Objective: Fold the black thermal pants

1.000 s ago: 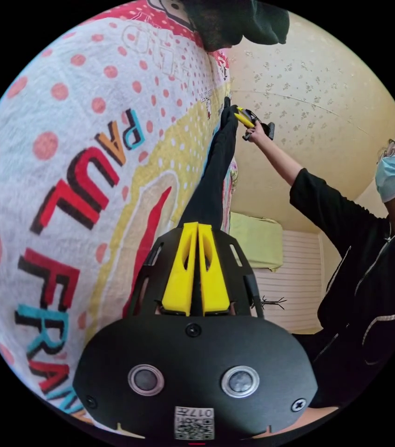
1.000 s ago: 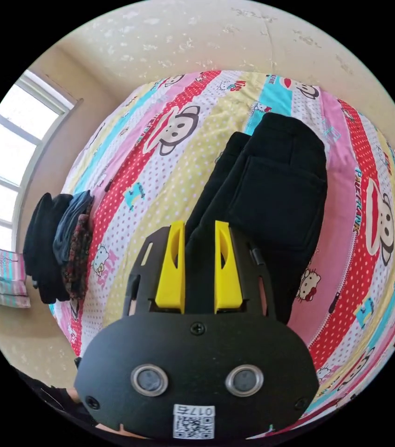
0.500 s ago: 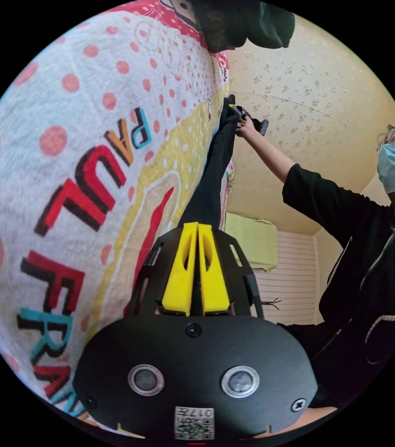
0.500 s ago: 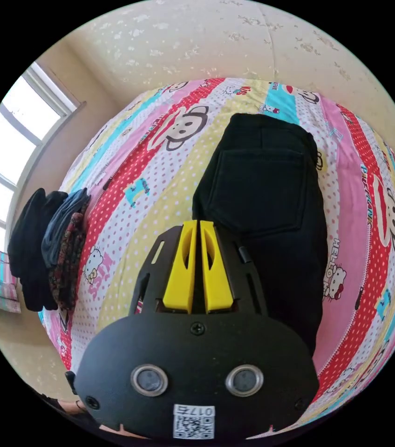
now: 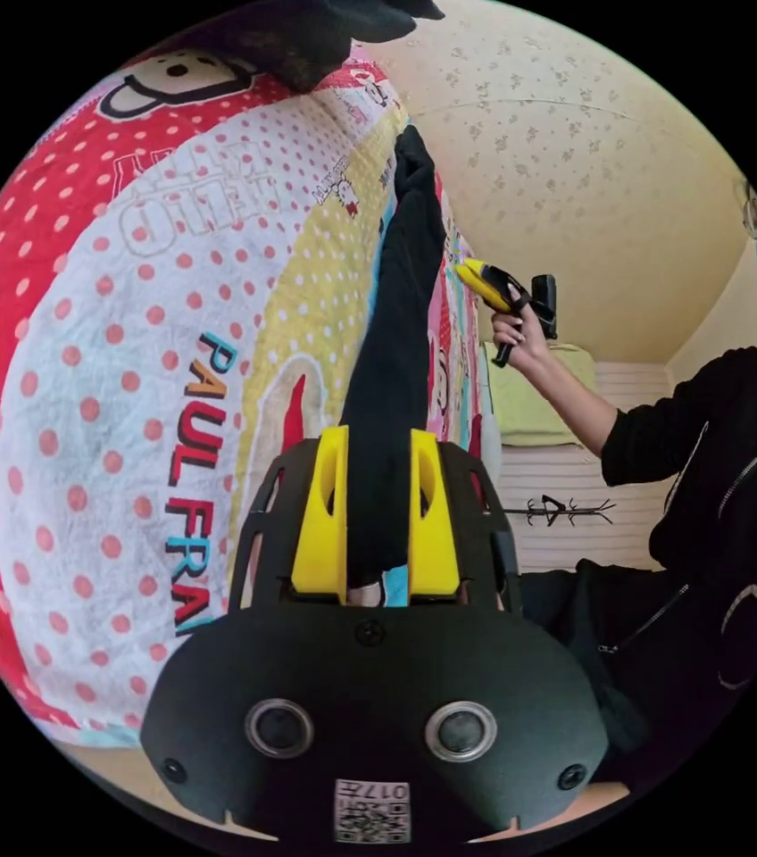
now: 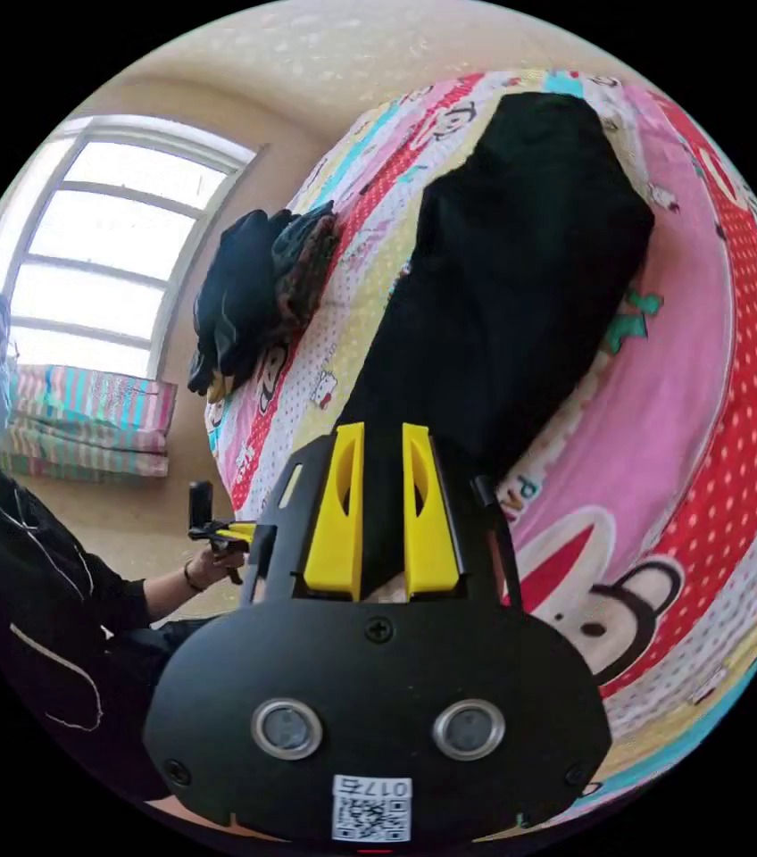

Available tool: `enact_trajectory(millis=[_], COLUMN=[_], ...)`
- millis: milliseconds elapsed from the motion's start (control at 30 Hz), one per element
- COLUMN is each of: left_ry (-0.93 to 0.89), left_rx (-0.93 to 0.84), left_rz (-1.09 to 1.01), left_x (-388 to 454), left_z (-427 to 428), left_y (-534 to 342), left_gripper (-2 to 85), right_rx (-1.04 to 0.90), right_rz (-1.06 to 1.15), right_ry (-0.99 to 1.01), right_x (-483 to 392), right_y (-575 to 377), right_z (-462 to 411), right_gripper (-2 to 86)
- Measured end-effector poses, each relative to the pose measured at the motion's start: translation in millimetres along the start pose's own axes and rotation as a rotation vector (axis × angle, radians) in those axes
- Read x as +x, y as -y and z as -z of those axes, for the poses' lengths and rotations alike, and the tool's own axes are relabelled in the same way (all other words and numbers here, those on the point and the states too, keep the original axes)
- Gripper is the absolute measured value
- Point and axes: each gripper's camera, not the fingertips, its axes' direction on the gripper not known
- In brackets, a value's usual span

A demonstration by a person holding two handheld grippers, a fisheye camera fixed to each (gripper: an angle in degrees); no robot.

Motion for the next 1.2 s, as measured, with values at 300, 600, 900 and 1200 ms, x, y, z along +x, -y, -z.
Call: enact_trajectory(millis=[300, 600, 900, 1200], left_ry=[-0.048, 0.007, 0.2, -0.006], left_rx=[-0.094, -0.171, -0.207, -0.194], left_rz=[0.076, 0.098, -0.052, -0.028], left_x=[-26.7, -25.5, 0.4, -40.7], left_z=[-27.6, -26.3, -14.9, 36.0], left_y=[8.5, 27.1, 23.6, 29.7], left_gripper=[6.2, 1.4, 0.5, 14.4], right_rx=[0.106, 0.101, 0.068, 0.185], right_rz=[-0.367, -0.55, -0.481, -0.474], right_ry=[0.27, 0.322, 0.262, 0.363], right_x=[-4.1, -22.4, -48.0, -50.3], right_y=[-186.1, -171.7, -197.5, -254.8], right_z=[-48.2, -69.7, -47.7, -12.3], right_gripper=[8.9, 3.5, 5.5, 12.1])
